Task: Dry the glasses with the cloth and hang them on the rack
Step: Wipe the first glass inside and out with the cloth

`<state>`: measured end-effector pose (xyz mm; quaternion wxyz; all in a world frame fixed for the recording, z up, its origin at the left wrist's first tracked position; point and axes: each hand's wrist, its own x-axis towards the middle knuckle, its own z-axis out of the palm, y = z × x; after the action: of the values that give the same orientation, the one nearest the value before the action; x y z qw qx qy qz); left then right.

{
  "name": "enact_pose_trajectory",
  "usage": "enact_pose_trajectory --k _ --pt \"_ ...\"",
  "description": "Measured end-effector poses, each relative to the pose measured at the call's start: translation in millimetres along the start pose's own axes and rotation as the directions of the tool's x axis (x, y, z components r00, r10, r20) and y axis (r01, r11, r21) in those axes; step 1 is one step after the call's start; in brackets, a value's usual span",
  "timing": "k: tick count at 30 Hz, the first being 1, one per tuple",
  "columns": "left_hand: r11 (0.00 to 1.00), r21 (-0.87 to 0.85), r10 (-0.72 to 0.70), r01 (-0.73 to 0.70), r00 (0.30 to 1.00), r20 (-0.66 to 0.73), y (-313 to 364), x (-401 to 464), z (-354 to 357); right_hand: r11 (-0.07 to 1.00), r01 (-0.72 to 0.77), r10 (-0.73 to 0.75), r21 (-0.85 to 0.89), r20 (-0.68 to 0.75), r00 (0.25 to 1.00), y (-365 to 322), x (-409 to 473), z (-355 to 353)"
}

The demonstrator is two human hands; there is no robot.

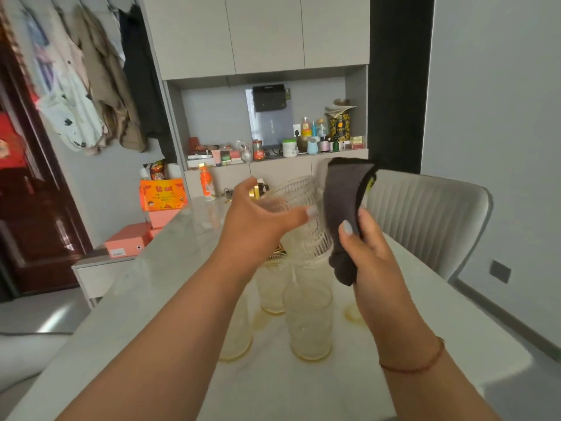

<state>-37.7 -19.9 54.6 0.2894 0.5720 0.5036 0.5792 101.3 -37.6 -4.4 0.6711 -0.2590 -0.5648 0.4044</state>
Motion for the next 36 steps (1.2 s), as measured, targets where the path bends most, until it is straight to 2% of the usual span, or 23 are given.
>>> enact_pose_trajectory --k 2,4,5,8,9,12,14,16,18,19,21,24,26,28,30,36 --pt "0.989 -0.134 -0.059 0.054 0.998 -0.030 -1.3 -2.8 -3.9 0.991 0.034 -0.022 -0.127 0.098 0.995 -4.7 3.0 14.8" --pt "0.964 -0.262 -0.057 0.048 0.998 -0.028 -5.2 -7.2 -9.3 0.980 0.058 -0.036 -0.192 0.114 0.993 -4.7 12.2 28.2" --pt "0.950 -0.311 -0.054 0.042 0.998 -0.029 -6.8 -8.7 -11.2 0.981 0.050 -0.026 -0.189 0.126 0.992 -7.0 19.6 36.0" --pt "0.892 -0.448 -0.082 0.054 0.996 -0.042 -3.9 -9.4 -19.7 0.999 -0.047 0.050 -0.019 0.180 0.982 2.2 31.0 48.0" --pt "0.879 -0.473 -0.103 0.060 0.992 -0.066 -2.9 -8.0 -24.0 0.999 -0.031 0.036 -0.027 0.188 0.982 6.6 23.4 50.9" --pt "0.932 -0.360 -0.101 0.045 0.985 -0.139 -12.5 -4.8 -35.4 0.936 0.169 -0.109 -0.309 0.200 0.974 21.5 7.8 71.8" --pt "0.952 -0.302 -0.082 0.043 0.990 -0.119 -21.4 -7.9 -38.5 0.921 0.178 -0.112 -0.346 0.203 0.973 22.8 13.8 74.5" --pt "0.929 -0.364 -0.092 0.065 0.994 -0.057 -24.4 -12.9 -38.9 0.986 -0.006 0.033 -0.169 0.156 0.987 13.3 24.9 76.7" --pt "0.899 -0.427 -0.125 0.101 0.992 -0.031 -22.3 -16.8 -38.1 0.969 -0.242 0.232 0.048 0.147 0.961 10.0 29.4 74.9" --pt "0.889 -0.447 -0.133 0.103 0.990 -0.036 -21.9 -17.3 -38.7 0.959 -0.272 0.257 0.083 0.155 0.954 9.0 23.9 76.1" --pt "0.866 -0.486 -0.166 0.119 0.985 -0.054 -23.9 -17.2 -40.8 0.970 -0.238 0.228 0.053 0.149 0.962 14.3 6.8 82.3" --pt "0.873 -0.472 -0.176 0.123 0.982 -0.069 -27.2 -21.3 -41.1 0.991 -0.108 0.119 -0.079 0.150 0.982 21.5 -9.6 88.4" --pt "0.877 -0.471 -0.142 0.091 0.987 -0.073 -30.6 -25.5 -40.2 0.983 -0.143 0.153 -0.111 0.089 0.984 18.2 -5.9 87.8" --pt "0.872 -0.483 -0.120 0.076 0.991 -0.061 -31.3 -30.0 -38.0 0.961 -0.275 0.275 -0.008 0.003 0.961 17.2 3.3 83.2" --pt "0.853 -0.516 -0.115 0.080 0.993 -0.035 -30.4 -32.1 -37.5 0.911 -0.372 0.384 0.176 -0.039 0.923 13.8 7.5 79.3" --pt "0.770 -0.623 -0.167 0.138 0.986 0.013 -28.5 -29.6 -43.2 0.880 -0.323 0.365 0.347 -0.060 0.929 8.6 -5.6 74.0"
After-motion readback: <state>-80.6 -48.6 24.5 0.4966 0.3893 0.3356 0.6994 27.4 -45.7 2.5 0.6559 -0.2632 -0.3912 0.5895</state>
